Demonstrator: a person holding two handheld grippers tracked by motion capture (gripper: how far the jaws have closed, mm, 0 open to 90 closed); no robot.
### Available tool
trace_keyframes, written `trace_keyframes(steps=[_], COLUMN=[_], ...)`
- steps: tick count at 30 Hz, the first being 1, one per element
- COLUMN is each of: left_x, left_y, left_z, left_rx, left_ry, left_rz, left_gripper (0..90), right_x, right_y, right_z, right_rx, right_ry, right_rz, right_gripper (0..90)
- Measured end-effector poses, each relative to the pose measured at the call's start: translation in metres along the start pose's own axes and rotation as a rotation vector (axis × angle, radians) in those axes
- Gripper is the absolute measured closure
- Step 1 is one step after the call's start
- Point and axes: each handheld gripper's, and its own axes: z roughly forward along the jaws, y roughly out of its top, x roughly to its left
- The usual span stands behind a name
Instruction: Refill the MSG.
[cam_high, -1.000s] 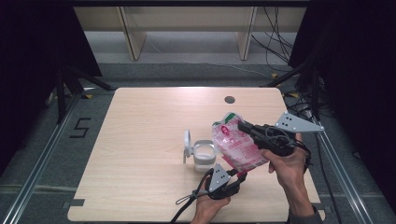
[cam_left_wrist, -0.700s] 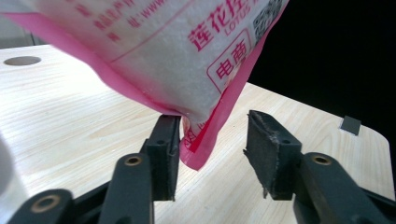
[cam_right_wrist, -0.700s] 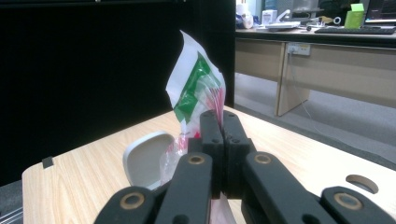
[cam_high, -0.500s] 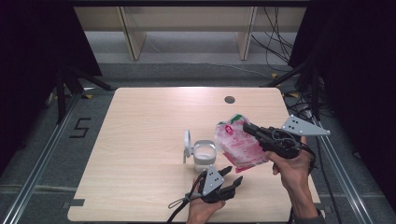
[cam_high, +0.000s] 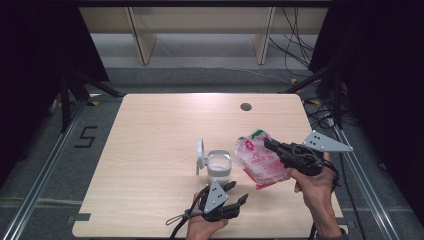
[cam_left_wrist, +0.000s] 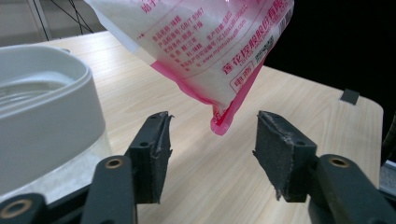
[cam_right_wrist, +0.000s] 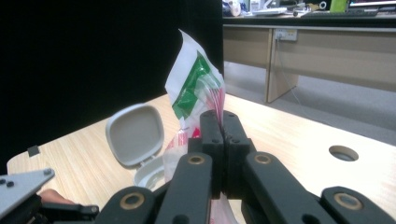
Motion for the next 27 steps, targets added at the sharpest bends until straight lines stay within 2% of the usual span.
trace_keyframes(steps=[1, 2, 3, 4, 5, 6, 7, 8, 10, 11, 12, 13, 14, 15, 17, 18, 19, 20, 21, 22, 23, 24, 25, 26, 27], left_x=[0.000, 0.001, 0.001, 0.004, 0.004, 0.003, 0.006, 0.005, 0.008, 0.007, 0.008, 0.011, 0.011, 0.012, 0.016, 0.016, 0.018, 0.017, 0.018, 0.021, 0.020, 0.021, 0.022, 0.023, 0.022], left_y=[-0.001, -0.002, -0.003, -0.004, -0.004, -0.005, -0.004, -0.005, -0.005, -0.006, -0.006, -0.006, -0.008, -0.009, -0.009, -0.009, -0.009, -0.010, -0.010, -0.009, -0.010, -0.009, -0.009, -0.010, -0.010], left_z=[-0.001, -0.003, -0.005, -0.007, -0.009, -0.010, -0.012, -0.012, -0.014, -0.015, -0.016, -0.016, -0.017, -0.018, -0.021, -0.022, -0.022, -0.024, -0.025, -0.026, -0.027, -0.028, -0.029, -0.029, -0.030], left_rx=[0.004, 0.010, 0.012, 0.011, 0.016, 0.011, 0.017, 0.008, 0.011, 0.015, 0.012, 0.005, 0.006, 0.003, 0.016, 0.016, 0.003, 0.014, 0.009, 0.004, 0.008, 0.007, 0.009, 0.002, 0.004], left_ry=[0.003, 0.000, 0.004, 0.003, 0.010, 0.015, 0.015, 0.012, 0.016, 0.023, 0.020, 0.015, 0.023, 0.022, 0.032, 0.035, 0.033, 0.042, 0.042, 0.038, 0.046, 0.049, 0.048, 0.048, 0.053], left_rz=[-0.011, 0.004, -0.010, 0.008, 0.014, -0.007, 0.027, 0.001, 0.016, -0.014, -0.010, 0.021, -0.014, -0.022, 0.011, -0.009, -0.002, -0.031, -0.036, -0.011, -0.038, -0.032, -0.015, -0.026, -0.046], left_gripper=[44.5, 44.8, 44.7, 44.6, 44.6, 44.7, 44.8, 44.9, 45.2, 45.2, 45.2, 45.1, 45.0, 44.9, 44.9, 44.8, 44.7, 44.8, 44.7, 44.6, 44.6, 44.6, 44.6, 44.5, 44.4], right_x=[0.001, 0.001, 0.001, 0.001, -0.001, -0.003, -0.003, -0.005, -0.007, -0.009, -0.010, -0.010, -0.012, -0.012, -0.012, -0.014, -0.014, -0.017, -0.019, -0.020, -0.019, -0.020, -0.022, -0.024, -0.024], right_y=[-0.002, -0.005, -0.007, -0.009, -0.012, -0.014, -0.016, -0.019, -0.024, -0.026, -0.026, -0.026, -0.026, -0.026, -0.027, -0.028, -0.028, -0.029, -0.029, -0.030, -0.031, -0.031, -0.031, -0.032, -0.033], right_z=[0.000, 0.000, -0.001, -0.002, -0.002, -0.003, -0.004, -0.004, -0.005, -0.006, -0.007, -0.009, -0.010, -0.011, -0.014, -0.015, -0.017, -0.017, -0.018, -0.019, -0.020, -0.020, -0.020, -0.021, -0.021], right_rx=[0.010, 0.017, 0.021, 0.029, 0.025, 0.029, 0.039, 0.040, 0.053, 0.049, 0.040, 0.051, 0.047, 0.049, 0.051, 0.049, 0.056, 0.048, 0.048, 0.053, 0.064, 0.062, 0.060, 0.066, 0.068], right_ry=[0.008, 0.016, 0.008, 0.012, 0.008, 0.008, 0.010, 0.004, 0.001, -0.013, -0.005, -0.012, -0.028, -0.033, -0.042, -0.055, -0.072, -0.071, -0.089, -0.103, -0.106, -0.112, -0.124, -0.134, -0.140], right_rz=[0.020, 0.033, 0.028, 0.038, 0.028, 0.027, 0.055, 0.057, 0.062, 0.053, 0.066, 0.073, 0.041, 0.033, 0.064, 0.042, 0.060, 0.040, 0.030, 0.042, 0.070, 0.071, 0.047, 0.036, 0.060], right_gripper=[90.0, 90.0, 90.0, 90.0, 90.0, 90.0, 90.0, 90.0, 90.0, 90.0, 90.0, 90.0, 90.0, 90.0, 90.0, 90.0, 90.0, 90.0, 90.0, 90.0, 90.0, 90.0, 90.0, 90.0, 90.0])
